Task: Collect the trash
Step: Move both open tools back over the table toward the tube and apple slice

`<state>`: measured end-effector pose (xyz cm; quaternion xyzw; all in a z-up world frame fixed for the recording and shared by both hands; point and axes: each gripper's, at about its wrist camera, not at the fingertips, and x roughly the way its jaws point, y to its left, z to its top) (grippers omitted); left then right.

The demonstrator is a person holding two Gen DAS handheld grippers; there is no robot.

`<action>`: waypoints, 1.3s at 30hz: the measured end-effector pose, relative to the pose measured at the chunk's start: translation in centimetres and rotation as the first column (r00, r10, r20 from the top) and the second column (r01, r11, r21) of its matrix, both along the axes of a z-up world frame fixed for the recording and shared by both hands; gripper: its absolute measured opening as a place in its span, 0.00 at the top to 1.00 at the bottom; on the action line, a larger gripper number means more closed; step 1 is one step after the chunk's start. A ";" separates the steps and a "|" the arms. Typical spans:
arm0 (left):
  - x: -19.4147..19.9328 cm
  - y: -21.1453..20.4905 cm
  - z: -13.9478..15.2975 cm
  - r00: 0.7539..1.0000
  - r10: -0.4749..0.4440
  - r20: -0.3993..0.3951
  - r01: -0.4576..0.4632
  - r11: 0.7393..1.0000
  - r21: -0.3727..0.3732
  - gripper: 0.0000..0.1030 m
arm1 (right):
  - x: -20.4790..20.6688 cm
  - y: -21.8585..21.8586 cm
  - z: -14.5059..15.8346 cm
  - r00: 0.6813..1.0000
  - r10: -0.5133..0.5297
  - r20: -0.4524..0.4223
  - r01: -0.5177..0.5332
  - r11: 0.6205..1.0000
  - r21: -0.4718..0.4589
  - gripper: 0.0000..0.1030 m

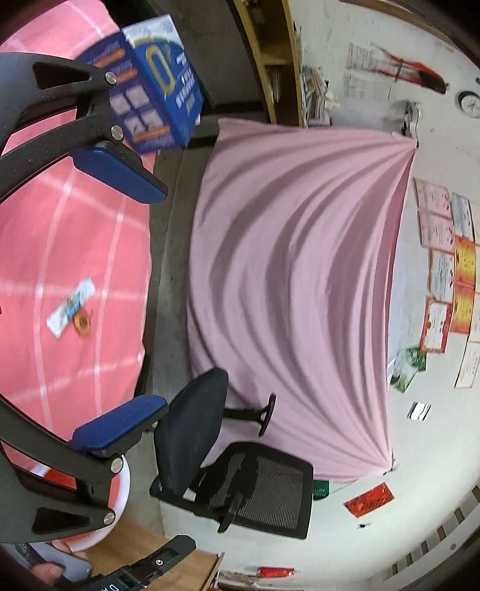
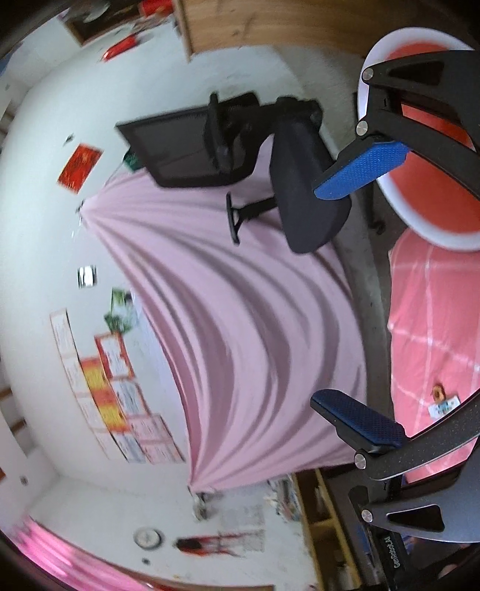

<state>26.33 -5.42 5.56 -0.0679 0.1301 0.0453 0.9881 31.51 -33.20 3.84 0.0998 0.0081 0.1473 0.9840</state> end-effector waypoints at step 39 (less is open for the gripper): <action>10.7 -0.4 -9.5 0.765 -0.129 -0.631 0.130 0.990 -0.046 0.32 | 8.7 5.2 -6.1 0.850 0.046 -0.525 -0.135 0.982 -0.132 0.00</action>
